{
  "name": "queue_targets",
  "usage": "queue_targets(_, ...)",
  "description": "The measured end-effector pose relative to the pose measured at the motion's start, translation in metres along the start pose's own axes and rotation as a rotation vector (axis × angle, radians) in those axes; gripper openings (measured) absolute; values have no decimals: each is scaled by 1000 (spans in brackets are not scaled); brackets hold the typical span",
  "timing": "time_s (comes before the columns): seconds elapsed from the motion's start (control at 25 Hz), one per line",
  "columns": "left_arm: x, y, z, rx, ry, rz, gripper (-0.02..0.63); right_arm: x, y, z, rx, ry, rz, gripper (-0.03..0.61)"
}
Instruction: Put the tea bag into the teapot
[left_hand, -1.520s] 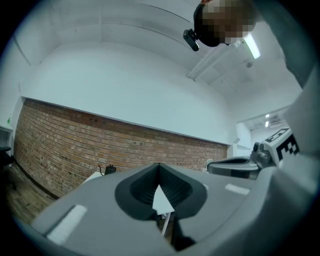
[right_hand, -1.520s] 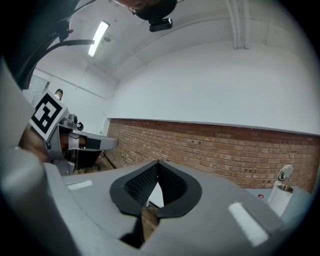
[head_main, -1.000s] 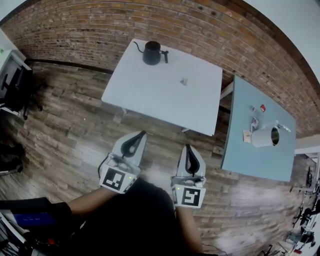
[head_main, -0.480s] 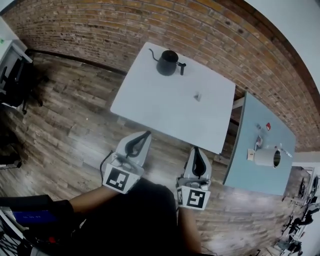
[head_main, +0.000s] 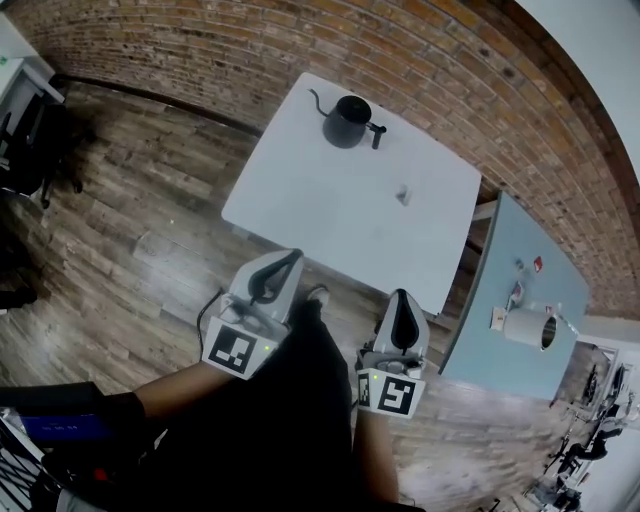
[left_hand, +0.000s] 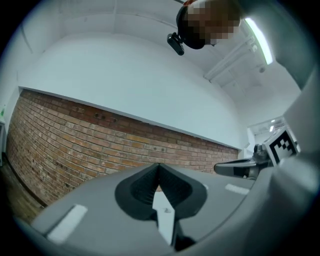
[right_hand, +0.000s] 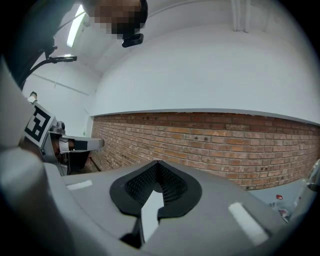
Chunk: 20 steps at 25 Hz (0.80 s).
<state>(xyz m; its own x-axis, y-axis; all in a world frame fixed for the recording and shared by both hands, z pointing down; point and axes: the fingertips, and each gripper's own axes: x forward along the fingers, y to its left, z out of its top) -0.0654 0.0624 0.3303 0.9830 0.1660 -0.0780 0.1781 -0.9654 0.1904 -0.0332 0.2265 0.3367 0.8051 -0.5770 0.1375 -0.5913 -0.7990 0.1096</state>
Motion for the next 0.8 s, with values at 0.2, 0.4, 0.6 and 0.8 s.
queue_targets(0.2,20,1,4,23,-11,36,-2,27,-11,2,1,-17,50,2)
queue_targets(0.4,45,6,3,58,0,93,-2,67,-26,3,9,-27,128,3)
queue_targets(0.6,68,14,-1,72,6,162,-2,112,-34,-5,16,-1,242,34)
queue_targets(0.8,83,29,-7,54,25,248,-2,154,-45,-14,15,1,309,34)
